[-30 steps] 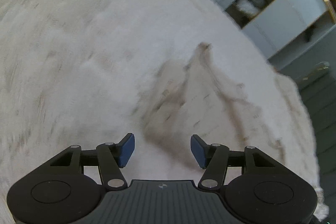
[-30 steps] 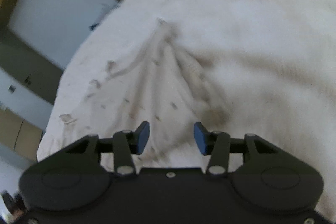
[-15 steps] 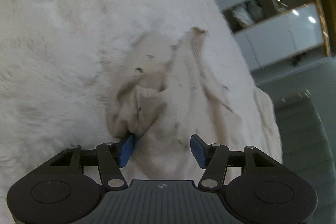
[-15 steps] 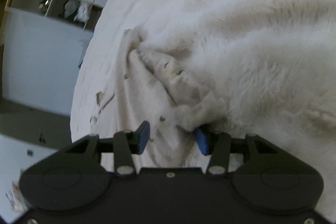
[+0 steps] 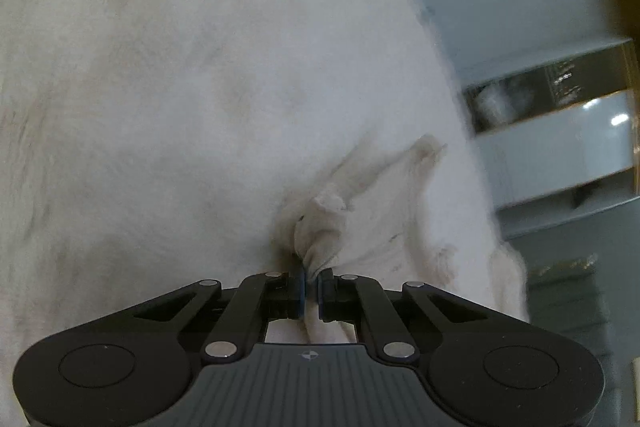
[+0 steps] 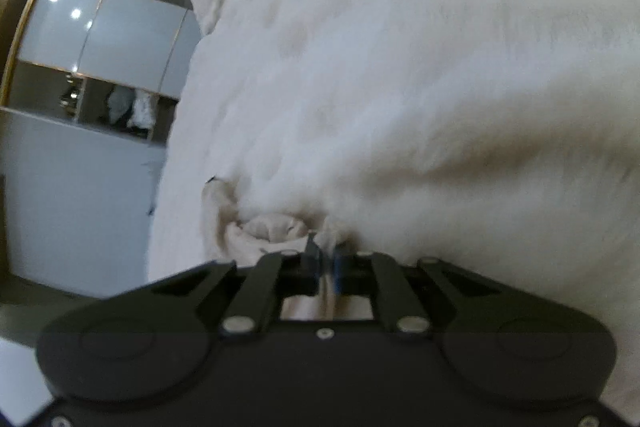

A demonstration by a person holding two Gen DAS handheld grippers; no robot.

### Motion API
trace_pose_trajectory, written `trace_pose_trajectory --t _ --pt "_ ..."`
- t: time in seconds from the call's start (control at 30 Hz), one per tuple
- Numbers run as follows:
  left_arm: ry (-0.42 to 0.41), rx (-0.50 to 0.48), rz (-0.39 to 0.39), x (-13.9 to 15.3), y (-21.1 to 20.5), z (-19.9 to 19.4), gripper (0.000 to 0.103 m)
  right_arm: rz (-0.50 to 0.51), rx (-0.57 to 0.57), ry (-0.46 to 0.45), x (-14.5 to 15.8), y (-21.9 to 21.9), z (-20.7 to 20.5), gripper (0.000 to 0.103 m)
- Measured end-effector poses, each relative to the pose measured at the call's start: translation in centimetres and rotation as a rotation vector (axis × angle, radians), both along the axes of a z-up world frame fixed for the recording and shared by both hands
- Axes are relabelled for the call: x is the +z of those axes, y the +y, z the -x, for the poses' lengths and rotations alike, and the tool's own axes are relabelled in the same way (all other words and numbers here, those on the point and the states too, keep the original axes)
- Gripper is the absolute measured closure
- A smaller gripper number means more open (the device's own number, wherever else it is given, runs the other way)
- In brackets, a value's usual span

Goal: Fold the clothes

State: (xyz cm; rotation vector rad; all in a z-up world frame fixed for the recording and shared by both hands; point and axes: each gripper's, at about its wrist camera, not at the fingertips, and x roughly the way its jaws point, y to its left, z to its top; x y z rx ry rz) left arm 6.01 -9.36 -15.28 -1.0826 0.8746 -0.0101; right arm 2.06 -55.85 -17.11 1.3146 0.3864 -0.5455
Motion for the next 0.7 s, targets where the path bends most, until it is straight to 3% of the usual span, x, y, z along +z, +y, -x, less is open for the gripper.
trace_pose_trajectory --t 0.1,0.17,0.23,0.33,0.37,0.4,0.47,0.6,0.7 --pt "0.009 0.084 -0.018 0.3 1.3 1.4 0.098 0.056 0.014 0.023 0.8 0.4 -0.9 0.097" --pt "0.013 0.215 -0.151 1.8 3.1 2.8 0.098 0.076 -0.001 0.055 1.2 1.0 -0.2 0.096" --pt "-0.004 0.252 -0.185 2.6 4.3 3.3 0.096 0.144 0.0 0.101 2.2 1.7 -0.1 0.088" --pt "-0.119 0.151 -0.207 4.4 2.8 2.8 0.077 0.374 0.031 0.211 5.2 4.0 1.4 0.085" --pt "-0.165 0.08 -0.25 5.2 1.4 2.3 0.063 0.481 0.017 0.236 6.5 4.8 1.6 0.08" --pt "-0.196 0.027 -0.279 5.6 0.4 2.0 0.055 0.573 0.004 0.256 7.6 5.5 1.7 0.069" --pt "-0.265 -0.111 -0.325 6.3 -2.6 1.0 0.053 0.715 0.024 0.253 8.9 6.8 1.2 0.067" --pt "-0.272 -0.26 -0.348 4.9 -5.7 -0.6 0.04 0.694 0.169 0.174 8.6 8.0 -0.3 0.063" --pt "-0.152 -0.26 -0.504 2.9 -6.8 -0.5 0.041 0.669 0.345 0.099 8.1 9.6 -2.2 0.063"
